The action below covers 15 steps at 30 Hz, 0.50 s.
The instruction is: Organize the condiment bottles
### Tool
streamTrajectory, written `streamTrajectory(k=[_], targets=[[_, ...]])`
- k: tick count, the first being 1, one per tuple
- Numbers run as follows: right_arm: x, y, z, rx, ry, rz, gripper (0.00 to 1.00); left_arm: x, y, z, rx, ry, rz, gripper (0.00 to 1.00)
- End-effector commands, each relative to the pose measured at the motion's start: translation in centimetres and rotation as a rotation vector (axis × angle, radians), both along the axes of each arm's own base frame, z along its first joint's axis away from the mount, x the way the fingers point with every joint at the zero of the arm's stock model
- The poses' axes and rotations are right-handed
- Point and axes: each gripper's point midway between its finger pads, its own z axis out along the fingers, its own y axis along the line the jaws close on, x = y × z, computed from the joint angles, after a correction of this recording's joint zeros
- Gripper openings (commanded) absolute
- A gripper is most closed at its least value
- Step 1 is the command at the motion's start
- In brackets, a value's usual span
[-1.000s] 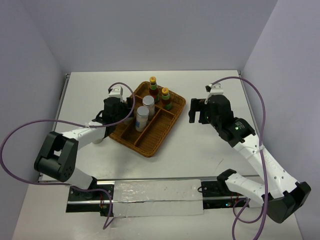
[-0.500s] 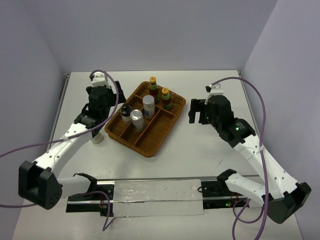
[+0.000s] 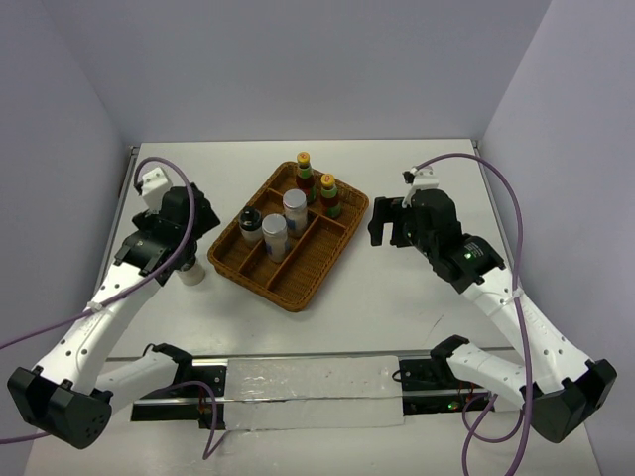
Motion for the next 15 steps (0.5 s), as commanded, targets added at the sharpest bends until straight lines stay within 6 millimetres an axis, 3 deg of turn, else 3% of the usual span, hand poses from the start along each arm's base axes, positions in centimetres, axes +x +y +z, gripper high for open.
streamTrajectory(k=[1, 9, 15], targets=[[0.5, 1.0, 0.4, 0.029, -0.032, 0.027, 1.0, -3.6, 2.4, -1.8, -0.034, 0.097, 0.183, 1.0], [0.4, 1.1, -0.3, 0.027, -0.02, 0.034, 1.0, -4.4, 3.9, -5.8, 0.008, 0.173, 0.352, 1.0], [0.6, 1.0, -0.4, 0.02, -0.019, 0.024, 1.0, -2.6, 3.7, -7.0, 0.009, 0.187, 0.379, 1.0]])
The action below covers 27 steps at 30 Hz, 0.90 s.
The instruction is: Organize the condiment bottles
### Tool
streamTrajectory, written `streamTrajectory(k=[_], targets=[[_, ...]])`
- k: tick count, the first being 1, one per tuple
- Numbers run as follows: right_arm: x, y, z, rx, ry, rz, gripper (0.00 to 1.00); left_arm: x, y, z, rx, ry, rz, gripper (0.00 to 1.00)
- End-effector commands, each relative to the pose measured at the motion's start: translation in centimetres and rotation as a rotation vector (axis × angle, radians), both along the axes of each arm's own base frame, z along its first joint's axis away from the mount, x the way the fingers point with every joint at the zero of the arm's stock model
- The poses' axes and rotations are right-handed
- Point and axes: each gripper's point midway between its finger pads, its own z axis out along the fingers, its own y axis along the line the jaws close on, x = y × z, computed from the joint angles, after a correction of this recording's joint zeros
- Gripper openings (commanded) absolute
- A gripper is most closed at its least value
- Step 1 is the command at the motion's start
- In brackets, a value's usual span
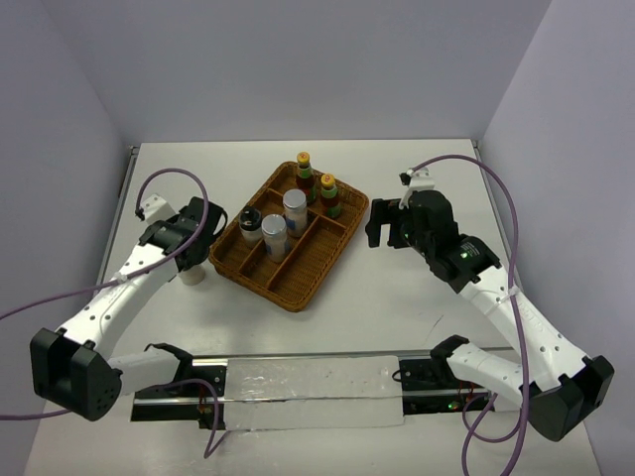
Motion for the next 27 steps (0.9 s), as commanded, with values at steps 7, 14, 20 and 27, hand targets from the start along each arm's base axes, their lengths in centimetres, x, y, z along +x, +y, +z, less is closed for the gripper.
streamTrajectory(k=[7, 14, 20, 27], targets=[[0.6, 0.6, 0.2, 0.011, -0.02, 0.008, 1.0, 2.8, 1.2, -2.1, -0.034, 0.02, 0.058, 1.0], [0.8, 0.9, 0.4, 0.016, -0.02, 0.017, 1.0, 4.1, 0.5, -3.2, -0.083, 0.021, 0.001, 0.99], [1.0, 1.1, -0.1, 0.009, -0.005, 0.019, 1.0, 4.4, 0.6, -4.4, -0.097, 0.039, 0.001, 1.0], [1.0, 1.0, -0.1, 0.003, 0.0, 0.015, 1.0, 3.4, 1.3, -5.8, -0.073, 0.079, 0.022, 0.99]])
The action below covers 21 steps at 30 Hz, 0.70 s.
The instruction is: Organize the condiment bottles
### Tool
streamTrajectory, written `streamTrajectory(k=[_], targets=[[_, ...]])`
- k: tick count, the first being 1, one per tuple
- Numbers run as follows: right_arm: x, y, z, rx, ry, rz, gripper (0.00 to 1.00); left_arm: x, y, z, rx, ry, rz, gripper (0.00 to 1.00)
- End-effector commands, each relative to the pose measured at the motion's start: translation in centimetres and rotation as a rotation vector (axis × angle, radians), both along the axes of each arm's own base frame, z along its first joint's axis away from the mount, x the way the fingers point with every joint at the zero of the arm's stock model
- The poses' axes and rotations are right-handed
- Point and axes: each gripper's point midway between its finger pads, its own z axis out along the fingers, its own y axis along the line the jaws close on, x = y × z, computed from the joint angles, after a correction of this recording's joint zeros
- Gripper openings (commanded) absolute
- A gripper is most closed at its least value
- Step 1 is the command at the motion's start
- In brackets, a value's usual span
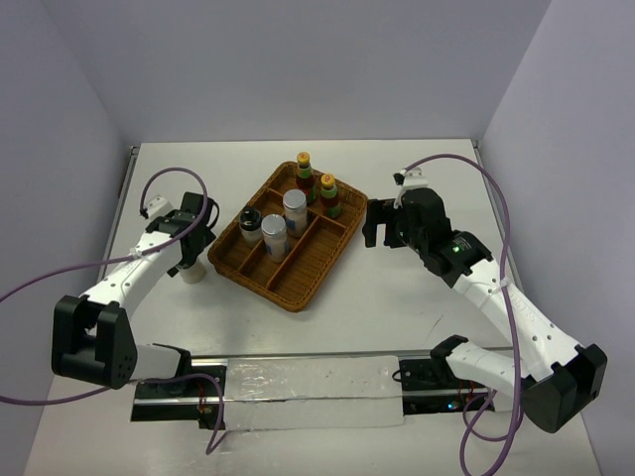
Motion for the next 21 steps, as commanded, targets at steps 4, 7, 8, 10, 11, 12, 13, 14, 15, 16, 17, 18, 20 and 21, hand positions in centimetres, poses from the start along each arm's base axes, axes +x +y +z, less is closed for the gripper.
streamTrajectory(k=[4, 7, 8, 10, 11, 12, 13, 14, 15, 16, 17, 18, 20, 21], targets=[[0.5, 0.6, 1.3, 0.023, -0.04, 0.009, 1.0, -0.1, 0.4, -0.6, -0.006, -0.018, 0.016, 0.94], [0.5, 0.6, 1.3, 0.022, -0.039, 0.01, 1.0, -0.2, 0.6, -0.1, 0.001, -0.026, 0.023, 0.84], [0.5, 0.6, 1.3, 0.023, -0.039, 0.011, 1.0, -0.3, 0.7, 0.0, 0.004, -0.03, 0.024, 0.78], [0.5, 0.7, 1.2, 0.022, -0.036, 0.012, 1.0, -0.4, 0.9, 0.5, 0.009, -0.041, 0.028, 0.67], [0.5, 0.7, 1.1, 0.022, -0.034, 0.013, 1.0, -0.4, 0.9, 0.7, 0.011, -0.045, 0.028, 0.64], [0.4, 0.8, 1.1, 0.022, -0.033, 0.016, 1.0, -0.4, 0.9, 1.0, 0.013, -0.051, 0.022, 0.59], [0.4, 0.8, 1.1, 0.023, -0.034, 0.018, 1.0, -0.4, 1.0, 1.3, 0.014, -0.056, 0.021, 0.5], [0.4, 0.8, 1.2, 0.025, -0.036, 0.019, 1.0, -0.4, 1.0, 1.5, 0.017, -0.057, 0.018, 0.46], [0.4, 0.9, 1.1, 0.024, -0.034, 0.022, 1.0, -0.6, 1.1, 1.8, 0.019, -0.056, 0.014, 0.4], [0.4, 0.8, 1.2, 0.023, -0.036, 0.019, 1.0, -0.6, 1.0, 2.1, 0.022, -0.055, 0.001, 0.3], [0.4, 0.9, 1.3, 0.023, -0.037, 0.022, 1.0, -0.5, 1.0, 2.9, 0.024, -0.062, -0.011, 0.23], [0.3, 0.9, 1.3, 0.023, -0.038, 0.022, 1.0, -0.7, 1.0, 3.2, 0.027, -0.059, -0.026, 0.16], [0.3, 0.8, 1.6, 0.024, -0.046, 0.016, 1.0, -0.7, 0.9, 5.2, 0.041, -0.069, -0.085, 0.1], [0.3, 0.7, 1.7, 0.022, -0.048, 0.012, 1.0, -0.6, 0.6, 6.1, 0.036, -0.072, -0.124, 0.1]])
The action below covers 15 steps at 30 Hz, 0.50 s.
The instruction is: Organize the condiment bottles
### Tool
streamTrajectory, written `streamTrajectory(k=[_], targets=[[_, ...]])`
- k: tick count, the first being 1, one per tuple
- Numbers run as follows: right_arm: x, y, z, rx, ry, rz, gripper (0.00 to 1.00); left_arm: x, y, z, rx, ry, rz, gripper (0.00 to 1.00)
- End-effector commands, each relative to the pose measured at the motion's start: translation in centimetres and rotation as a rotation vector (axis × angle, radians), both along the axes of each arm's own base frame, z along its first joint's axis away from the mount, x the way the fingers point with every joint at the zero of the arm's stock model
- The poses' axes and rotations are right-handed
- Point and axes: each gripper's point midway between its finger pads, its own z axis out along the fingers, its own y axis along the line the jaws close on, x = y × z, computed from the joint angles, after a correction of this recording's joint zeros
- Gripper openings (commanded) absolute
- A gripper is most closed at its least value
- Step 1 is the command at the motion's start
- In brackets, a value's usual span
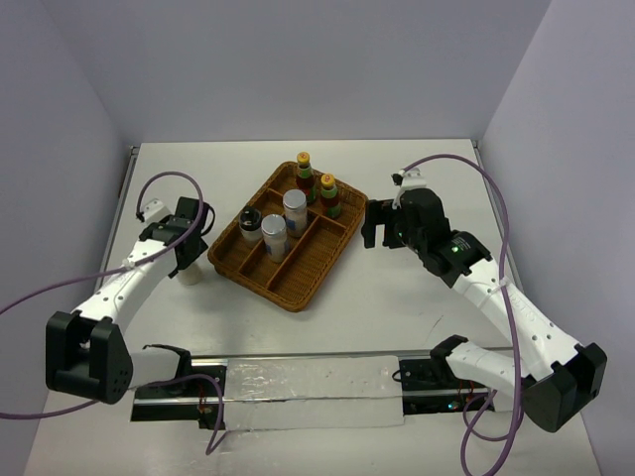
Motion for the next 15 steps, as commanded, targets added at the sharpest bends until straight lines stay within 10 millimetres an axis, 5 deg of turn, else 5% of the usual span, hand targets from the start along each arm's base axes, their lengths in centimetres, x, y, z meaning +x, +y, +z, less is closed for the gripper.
streamTrajectory(k=[1, 4, 15], targets=[[0.4, 0.3, 1.8, 0.021, -0.054, -0.002, 1.0, 1.0, -0.3, 6.4, 0.014, -0.092, -0.136, 0.1], [0.6, -0.9, 2.1, -0.008, -0.067, -0.056, 1.0, 0.5, -1.5, 9.5, 0.024, -0.117, -0.304, 0.1], [0.6, -6.6, 2.2, -0.111, -0.051, -0.26, 1.0, -3.0, -11.5, 20.4, -0.136, -0.35, -0.918, 0.1]])
